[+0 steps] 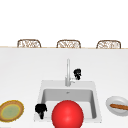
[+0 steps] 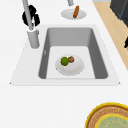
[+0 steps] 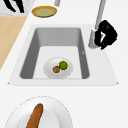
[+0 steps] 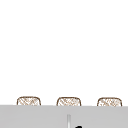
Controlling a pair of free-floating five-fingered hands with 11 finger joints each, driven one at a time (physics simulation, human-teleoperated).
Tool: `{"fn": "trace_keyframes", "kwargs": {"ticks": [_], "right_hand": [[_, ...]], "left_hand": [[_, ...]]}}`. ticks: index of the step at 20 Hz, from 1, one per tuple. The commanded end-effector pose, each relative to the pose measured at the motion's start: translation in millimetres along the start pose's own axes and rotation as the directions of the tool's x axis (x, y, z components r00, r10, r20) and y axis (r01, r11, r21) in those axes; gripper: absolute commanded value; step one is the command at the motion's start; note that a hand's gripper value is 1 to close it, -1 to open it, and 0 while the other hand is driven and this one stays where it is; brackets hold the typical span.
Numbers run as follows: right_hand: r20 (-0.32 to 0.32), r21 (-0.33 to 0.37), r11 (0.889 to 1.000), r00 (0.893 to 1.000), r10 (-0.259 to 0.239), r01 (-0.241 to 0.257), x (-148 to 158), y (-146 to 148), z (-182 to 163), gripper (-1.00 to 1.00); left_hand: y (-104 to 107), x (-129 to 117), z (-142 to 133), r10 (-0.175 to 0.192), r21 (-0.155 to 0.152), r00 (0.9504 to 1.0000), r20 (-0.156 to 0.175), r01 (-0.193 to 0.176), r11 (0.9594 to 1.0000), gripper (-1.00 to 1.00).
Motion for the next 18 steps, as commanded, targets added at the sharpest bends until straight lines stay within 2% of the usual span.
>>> {"fn": "trace_keyframes", "kwargs": {"ticks": [1,4,7,10,11,13,14,16,18], "right_hand": [[0.018,0.016,1.000,1.000,-0.022,0.021,13.1,-26.5,7.8,1.00],[-0.008,0.034,0.999,1.000,-0.005,0.005,17.3,-26.6,7.6,1.00],[-0.045,0.058,0.998,0.998,0.038,-0.036,23.6,-27.0,7.3,1.00],[-0.090,0.103,0.993,0.993,0.072,-0.062,35.8,-34.5,13.6,1.00],[-0.113,0.119,0.989,0.988,0.102,-0.089,40.8,-37.9,15.3,1.00],[-0.168,0.146,0.979,0.971,0.168,-0.144,51.4,-41.6,16.0,1.00],[-0.193,0.165,0.971,0.960,0.204,-0.173,56.9,-42.4,16.0,1.00],[-0.228,0.208,0.948,0.931,0.286,-0.240,64.4,-36.3,13.4,1.00],[-0.264,0.228,0.932,0.903,0.338,-0.282,72.4,-38.7,15.1,1.00]], "left_hand": [[0.0,0.0,0.0,0.000,0.000,1.0000,0.000,0.000,1.0000,0.00],[0.0,0.0,0.0,0.000,0.000,1.0000,0.000,0.000,1.0000,0.00],[0.0,0.0,0.0,0.000,0.000,1.0000,0.000,0.000,1.0000,0.00],[0.0,0.0,0.0,0.000,0.000,1.0000,0.000,0.000,1.0000,0.00],[0.0,0.0,0.0,0.000,0.000,1.0000,0.000,0.000,1.0000,0.00],[0.0,0.0,0.0,0.000,0.000,1.0000,0.000,0.000,1.0000,0.00],[0.0,0.0,0.0,0.000,0.000,1.0000,0.000,0.000,1.0000,0.00],[0.0,0.0,0.0,0.000,0.000,1.0000,0.000,0.000,1.0000,0.00],[0.0,0.0,0.0,0.000,0.000,1.0000,0.000,0.000,1.0000,0.00]]}}
